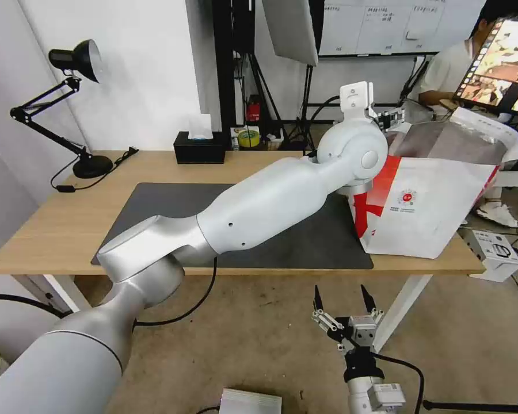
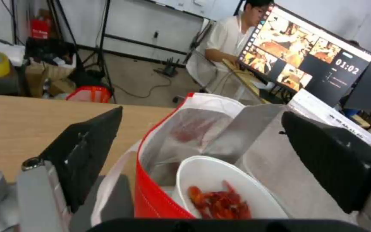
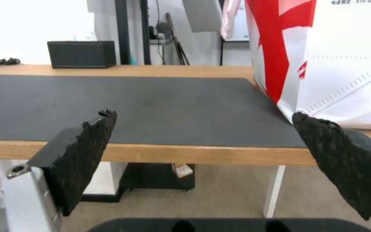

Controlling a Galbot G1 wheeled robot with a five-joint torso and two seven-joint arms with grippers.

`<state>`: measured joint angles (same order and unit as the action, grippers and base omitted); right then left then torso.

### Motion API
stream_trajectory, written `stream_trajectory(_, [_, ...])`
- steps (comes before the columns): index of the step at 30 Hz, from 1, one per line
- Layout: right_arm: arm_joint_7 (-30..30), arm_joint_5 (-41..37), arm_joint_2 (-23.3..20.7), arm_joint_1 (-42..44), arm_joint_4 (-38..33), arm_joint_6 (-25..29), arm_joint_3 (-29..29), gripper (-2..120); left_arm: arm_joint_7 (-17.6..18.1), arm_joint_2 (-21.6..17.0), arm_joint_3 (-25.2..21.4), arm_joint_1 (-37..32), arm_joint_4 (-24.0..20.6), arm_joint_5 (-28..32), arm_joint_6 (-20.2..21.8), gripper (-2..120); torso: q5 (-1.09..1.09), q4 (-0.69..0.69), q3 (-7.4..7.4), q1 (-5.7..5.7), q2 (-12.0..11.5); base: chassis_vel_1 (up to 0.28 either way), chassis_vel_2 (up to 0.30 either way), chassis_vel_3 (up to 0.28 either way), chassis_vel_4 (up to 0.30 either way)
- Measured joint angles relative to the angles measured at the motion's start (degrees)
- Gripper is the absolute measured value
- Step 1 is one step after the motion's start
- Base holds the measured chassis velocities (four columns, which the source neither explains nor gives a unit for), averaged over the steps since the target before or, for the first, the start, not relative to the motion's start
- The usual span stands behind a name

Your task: Pick up the trash from the table and place it into the takeout bag.

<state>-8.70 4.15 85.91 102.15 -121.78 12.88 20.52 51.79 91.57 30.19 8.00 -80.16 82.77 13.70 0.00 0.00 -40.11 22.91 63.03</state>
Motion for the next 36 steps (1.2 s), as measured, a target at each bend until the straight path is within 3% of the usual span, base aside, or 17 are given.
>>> stream_trajectory(8, [0.0,0.0,0.0,0.0,0.0,0.0,0.0,100,-0.7,-0.3,-2.6,-2.7,-1.5,-4.7,2.6,100,0.00,0.00,0.00,0.00,0.0,0.000,0.000,0.000,0.000])
stream_trajectory(13, [0.0,0.0,0.0,0.0,0.0,0.0,0.0,100,-5.8,-1.9,-3.4,-4.7,-2.7,-9.6,3.4,100,0.00,-0.02,0.00,0.00,0.0,0.000,0.000,0.000,0.000])
stream_trajectory(16, [0.0,0.0,0.0,0.0,0.0,0.0,0.0,100,-12.1,-6.6,-3.3,-6.6,-4.7,-15.1,3.4,100,-0.01,0.00,0.00,0.00,0.0,0.000,0.000,0.000,0.000])
stream_trajectory(17, [0.0,0.0,0.0,0.0,0.0,0.0,0.0,100,-12.1,-6.6,-3.3,-6.6,-4.7,-15.1,3.4,100,-0.01,0.00,0.00,0.00,0.0,0.000,0.000,0.000,0.000])
stream_trajectory(19, [0.0,0.0,0.0,0.0,0.0,0.0,0.0,100,-16.8,-10.6,-4.0,-8.6,-6.5,-19.0,3.6,100,-0.03,0.02,0.00,0.00,0.0,0.000,0.000,0.000,0.000])
stream_trajectory(20, [0.0,0.0,0.0,0.0,0.0,0.0,0.0,100,-16.8,-10.6,-4.0,-8.6,-6.5,-19.0,3.6,100,-0.03,0.02,0.00,0.00,0.0,0.000,0.000,0.000,0.000])
stream_trajectory(23, [0.0,0.0,0.0,0.0,0.0,0.0,0.0,100,-25.1,-17.0,-4.8,-11.8,-8.8,-29.0,3.8,100,-0.03,0.00,0.00,0.00,0.0,0.000,0.000,0.000,0.000])
stream_trajectory(28, [0.0,0.0,0.0,0.0,0.0,0.0,0.0,100,-29.0,-21.6,-6.0,-15.0,-10.9,-34.2,3.8,100,-0.03,0.02,0.00,0.00,0.0,0.000,0.000,0.000,0.000])
stream_trajectory(31, [0.0,0.0,0.0,0.0,0.0,0.0,0.0,100,-31.4,-26.3,-10.7,-20.5,-13.9,-38.6,3.7,100,-0.02,0.00,0.00,0.00,0.0,0.000,0.000,0.000,0.000])
stream_trajectory(36, [0.0,0.0,0.0,0.0,0.0,0.0,0.0,100,-32.3,-29.9,-15.8,-25.8,-16.9,-39.9,3.9,100,-0.02,0.00,0.00,0.00,0.0,0.000,0.000,0.000,0.000])
